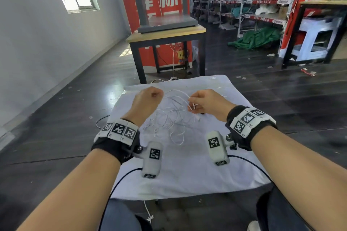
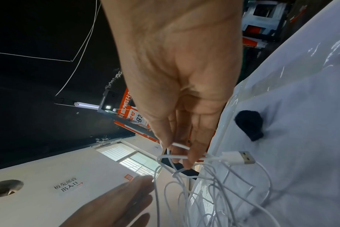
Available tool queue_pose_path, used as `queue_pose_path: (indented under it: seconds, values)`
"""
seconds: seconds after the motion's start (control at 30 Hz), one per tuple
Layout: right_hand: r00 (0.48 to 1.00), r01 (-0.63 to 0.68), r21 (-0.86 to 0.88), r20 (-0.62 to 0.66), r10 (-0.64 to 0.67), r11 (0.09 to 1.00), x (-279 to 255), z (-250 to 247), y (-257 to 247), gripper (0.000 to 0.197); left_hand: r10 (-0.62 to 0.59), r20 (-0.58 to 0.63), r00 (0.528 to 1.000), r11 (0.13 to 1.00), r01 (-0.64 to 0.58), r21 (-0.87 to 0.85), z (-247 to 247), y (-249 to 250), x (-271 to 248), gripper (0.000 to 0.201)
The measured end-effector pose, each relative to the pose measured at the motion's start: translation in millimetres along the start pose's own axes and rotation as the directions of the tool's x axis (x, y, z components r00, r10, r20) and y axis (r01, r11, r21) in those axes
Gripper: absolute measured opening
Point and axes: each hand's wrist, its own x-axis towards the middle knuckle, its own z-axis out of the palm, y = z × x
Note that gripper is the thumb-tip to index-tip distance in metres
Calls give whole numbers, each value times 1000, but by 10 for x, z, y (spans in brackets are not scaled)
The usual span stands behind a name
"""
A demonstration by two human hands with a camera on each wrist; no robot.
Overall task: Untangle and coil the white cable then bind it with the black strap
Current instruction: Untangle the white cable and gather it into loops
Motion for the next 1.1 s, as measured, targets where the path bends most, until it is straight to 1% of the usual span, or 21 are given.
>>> queue_pose_path:
  seconds: [0.03, 0.07, 0.1, 0.13, 0.17, 0.2, 0.27, 0.3, 0.37, 0.4, 0.47, 0.57, 0.63, 0.67, 0.73, 0.77, 0.8, 0.83, 0.93, 1.03, 1.1]
  values:
    - [1000, 10, 15, 9, -10, 1000, -8, 22, -24, 9, -8, 23, 1000, 1000, 7, 21, 54, 69, -25, 24]
    - [1000, 23, 23, 18, -23, 999, -15, 48, -45, 6, -13, 37, 999, 997, 10, 72, 100, 125, -31, 30]
    - [999, 40, 21, 29, -41, 999, -27, 71, -66, 4, -33, 60, 998, 994, 26, 109, 144, 171, -29, 40]
    - [997, 60, 10, 39, -60, 998, -38, 91, -82, 3, -72, 100, 992, 993, 62, 100, 184, 195, -17, 47]
    - [996, 75, -2, 47, -75, 997, -49, 103, -93, 4, -113, 151, 982, 993, 106, 51, 215, 209, -13, 49]
    - [995, 88, -12, 55, -87, 996, -64, 109, -100, 5, -141, 202, 969, 989, 148, -22, 246, 215, -11, 45]
    - [993, 101, -19, 61, -100, 995, -73, 107, -91, 5, -171, 278, 945, 952, 231, -201, 264, 233, -8, 27]
    - [994, 100, -22, 46, -99, 995, -71, 95, -78, 5, -178, 290, 940, 918, 264, -294, 255, 252, -3, 21]
    - [997, 79, -62, -17, -80, 995, -54, 60, -33, 6, -184, 243, 953, 840, 280, -464, 194, 293, 30, 17]
    - [996, 61, -88, -57, -67, 994, -33, 41, 5, 9, -182, 193, 964, 812, 258, -524, 141, 323, 60, 16]
    - [990, 15, -143, -135, -35, 990, 29, -11, 107, 14, -152, 100, 983, 786, 182, -591, -1, 395, 125, 16]
    - [977, -72, -309, -211, 6, 948, 102, -99, 266, 11, -47, 10, 999, 769, 43, -637, -233, 529, 228, 15]
    - [979, -137, -471, -201, 45, 871, 129, -154, 335, 6, 23, -48, 999, 743, -49, -668, -372, 619, 300, 16]
    - [979, -165, -522, -191, 74, 837, 135, -169, 353, 11, 47, -74, 996, 715, -85, -694, -434, 658, 328, 18]
    - [978, -200, -555, -165, 129, 807, 141, -170, 348, 20, 65, -105, 992, 663, -122, -738, -533, 706, 364, 24]
    - [980, -195, -570, -154, 129, 798, 134, -160, 318, 22, 61, -101, 993, 652, -116, -750, -569, 714, 367, 26]
    - [981, -187, -581, -156, 117, 792, 131, -145, 273, 26, 52, -83, 995, 647, -97, -756, -591, 706, 363, 27]
    - [984, -158, -585, -164, 74, 796, 140, -126, 225, 32, 43, -59, 997, 646, -72, -760, -608, 691, 353, 28]
    - [980, -28, -529, -183, -81, 848, 185, -35, 18, 44, 24, 11, 1000, 645, -7, -764, -637, 620, 324, 25]
    - [975, 150, -507, -66, -212, 849, 293, 122, -184, 38, 15, 42, 999, 630, 23, -776, -662, 605, 312, 25]
    - [972, 215, -484, 23, -233, 848, 362, 251, -303, 37, 18, 48, 999, 613, 27, -790, -705, 622, 319, 26]
